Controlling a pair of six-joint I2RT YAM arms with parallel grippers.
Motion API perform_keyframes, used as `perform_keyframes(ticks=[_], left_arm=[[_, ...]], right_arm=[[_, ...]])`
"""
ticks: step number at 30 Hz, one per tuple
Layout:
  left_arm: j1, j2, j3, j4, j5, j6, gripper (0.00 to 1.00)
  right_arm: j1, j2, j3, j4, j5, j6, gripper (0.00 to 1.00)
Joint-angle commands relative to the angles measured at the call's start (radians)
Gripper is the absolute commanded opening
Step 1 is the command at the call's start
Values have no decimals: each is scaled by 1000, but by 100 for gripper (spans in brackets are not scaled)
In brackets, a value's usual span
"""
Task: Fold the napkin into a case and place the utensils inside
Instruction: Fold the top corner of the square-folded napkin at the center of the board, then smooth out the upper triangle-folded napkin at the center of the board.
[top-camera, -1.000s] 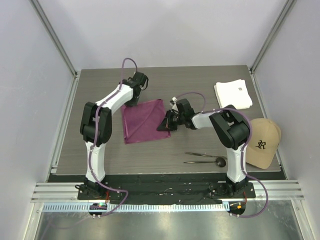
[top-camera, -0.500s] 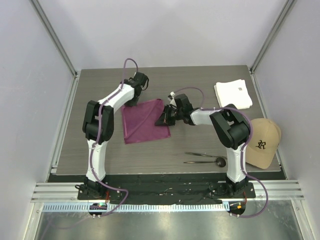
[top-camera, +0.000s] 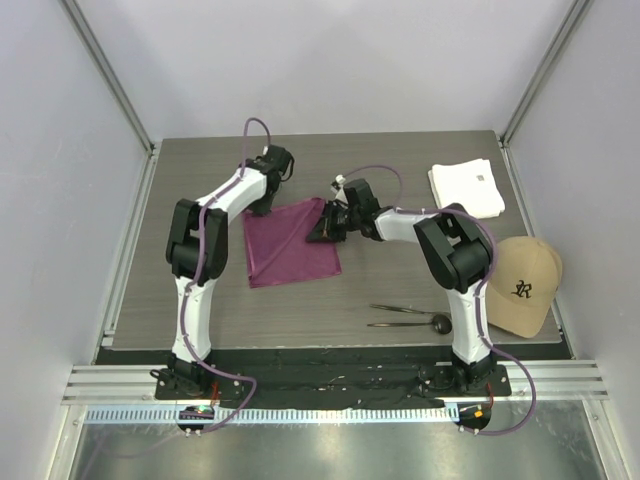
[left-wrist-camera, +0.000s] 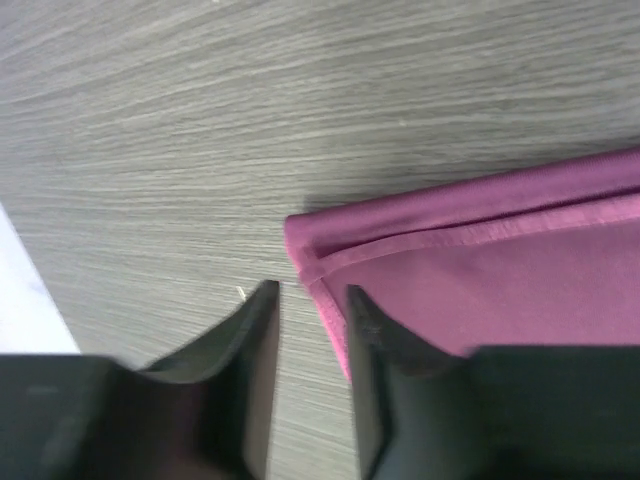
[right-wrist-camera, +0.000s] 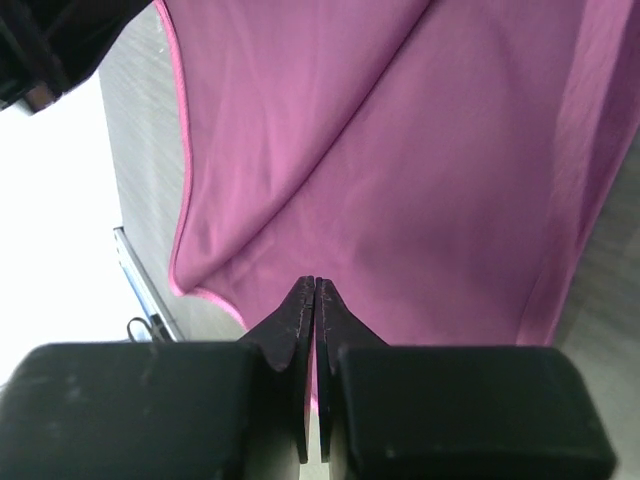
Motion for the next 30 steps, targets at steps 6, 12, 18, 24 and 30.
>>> perform_keyframes(ticks=[6, 12, 18, 24, 30], left_arm=[[-10, -295, 52, -40, -78, -169, 60], [-22, -602, -484, 189, 552, -413, 31], [-44, -687, -796, 458, 703, -553, 15], [-44, -725, -907, 504, 608, -562, 11], [-41, -826, -978, 635, 688, -585, 9]], right_arm=[[-49, 103, 197, -37, -12, -71, 13], [-50, 137, 279, -32, -22, -64, 18], [-49, 181, 348, -32, -48, -50, 19], [-41, 227, 371, 12, -102, 7, 9], [-33, 227, 328, 93, -124, 45, 5]])
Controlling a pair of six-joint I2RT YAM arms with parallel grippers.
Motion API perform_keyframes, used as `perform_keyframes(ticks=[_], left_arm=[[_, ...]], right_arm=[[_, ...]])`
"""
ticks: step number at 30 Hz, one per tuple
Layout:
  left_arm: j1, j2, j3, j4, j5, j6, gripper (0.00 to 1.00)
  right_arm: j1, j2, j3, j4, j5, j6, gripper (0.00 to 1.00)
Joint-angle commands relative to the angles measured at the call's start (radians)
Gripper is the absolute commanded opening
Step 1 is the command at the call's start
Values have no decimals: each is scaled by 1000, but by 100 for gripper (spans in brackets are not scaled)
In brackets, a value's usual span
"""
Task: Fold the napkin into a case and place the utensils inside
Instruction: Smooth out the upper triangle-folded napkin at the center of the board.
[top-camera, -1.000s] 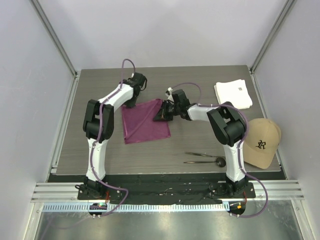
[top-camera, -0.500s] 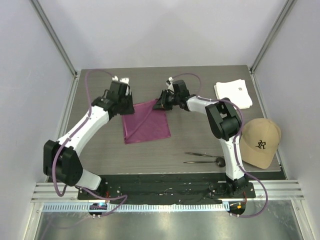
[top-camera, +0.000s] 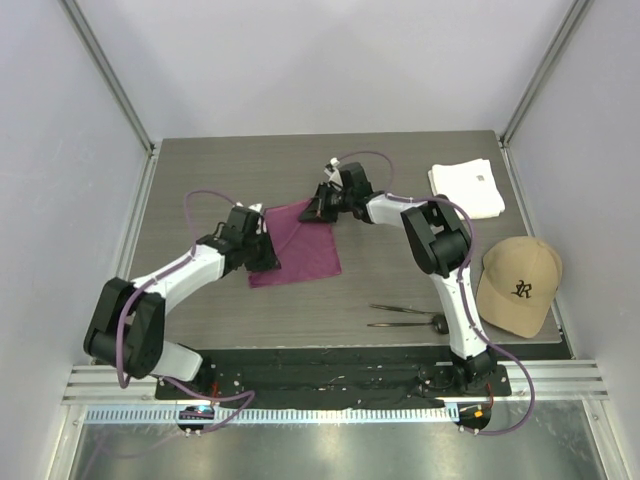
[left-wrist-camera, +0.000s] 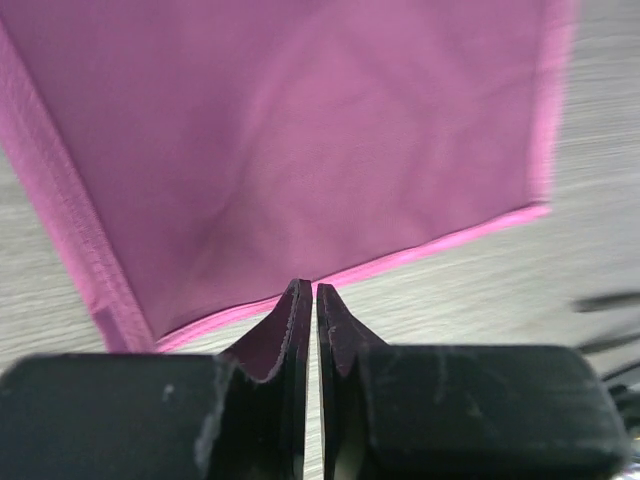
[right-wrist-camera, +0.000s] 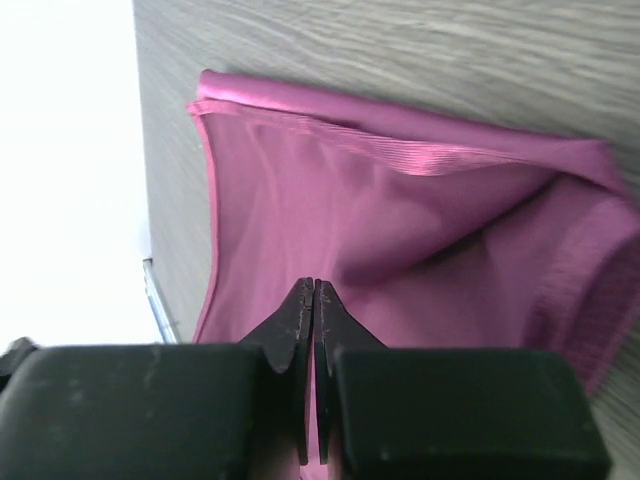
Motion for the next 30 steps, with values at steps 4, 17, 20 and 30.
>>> perform_keyframes(ticks=[4, 17, 20, 30], left_arm=[[48, -88, -58, 249, 69, -124, 7], [176, -8, -118, 299, 29, -179, 0], [182, -28, -164, 291, -7, -184, 0], [229, -176, -262, 138, -107, -181, 0]], right_arm=[[19, 3, -2, 155, -48, 82, 4], [19, 107, 75, 206, -33, 149, 1], [20, 126, 93, 215, -35, 163, 1], [7, 144, 105, 207, -35, 165, 1]])
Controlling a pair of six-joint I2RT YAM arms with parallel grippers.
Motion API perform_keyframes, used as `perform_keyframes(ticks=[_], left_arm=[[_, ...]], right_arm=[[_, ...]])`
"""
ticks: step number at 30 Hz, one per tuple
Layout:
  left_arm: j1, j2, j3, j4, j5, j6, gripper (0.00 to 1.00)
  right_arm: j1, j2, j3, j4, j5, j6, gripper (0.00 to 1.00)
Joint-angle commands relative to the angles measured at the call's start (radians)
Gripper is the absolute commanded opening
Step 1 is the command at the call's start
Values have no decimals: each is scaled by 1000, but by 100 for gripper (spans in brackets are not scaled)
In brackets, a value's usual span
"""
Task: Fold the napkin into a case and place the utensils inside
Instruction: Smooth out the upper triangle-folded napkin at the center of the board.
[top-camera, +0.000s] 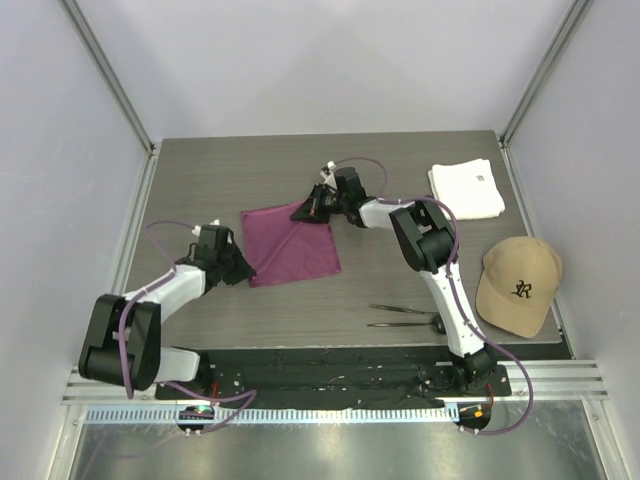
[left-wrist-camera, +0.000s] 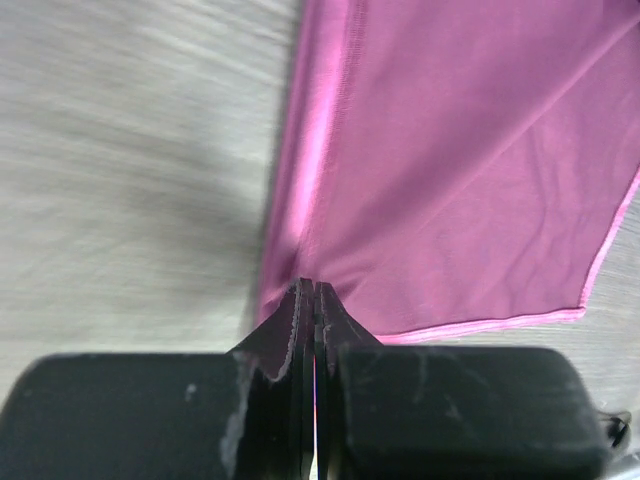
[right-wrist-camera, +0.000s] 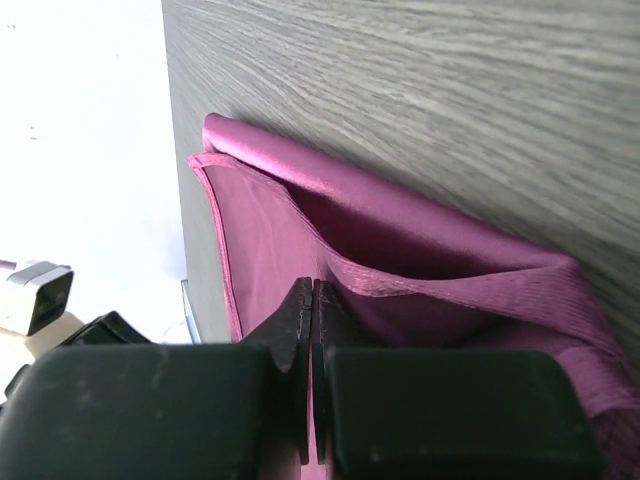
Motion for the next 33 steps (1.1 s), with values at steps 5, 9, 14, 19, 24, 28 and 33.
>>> perform_keyframes(ticks=[5, 9, 14, 19, 24, 28, 33], left_arm=[[23, -166, -11, -183, -151, -3, 0], [23, -219, -22, -145, -75, -5, 0], [23, -299, 47, -49, 63, 40, 0], [23, -96, 118, 48, 290, -38, 0], [24, -7, 75, 99, 326, -28, 0], [32, 1, 47, 68, 264, -2, 0], [63, -40, -6, 10, 177, 12, 0]], right_arm=[[-24, 17, 48, 32, -8, 6, 1], [-29, 27, 86, 21, -26, 15, 1], [-26, 6, 97, 26, -35, 29, 1], [-27, -11, 111, 21, -37, 32, 1], [-29, 4, 149, -6, -31, 23, 1], [-38, 23, 169, -9, -18, 23, 1], [-56, 43, 184, -19, -15, 17, 1]])
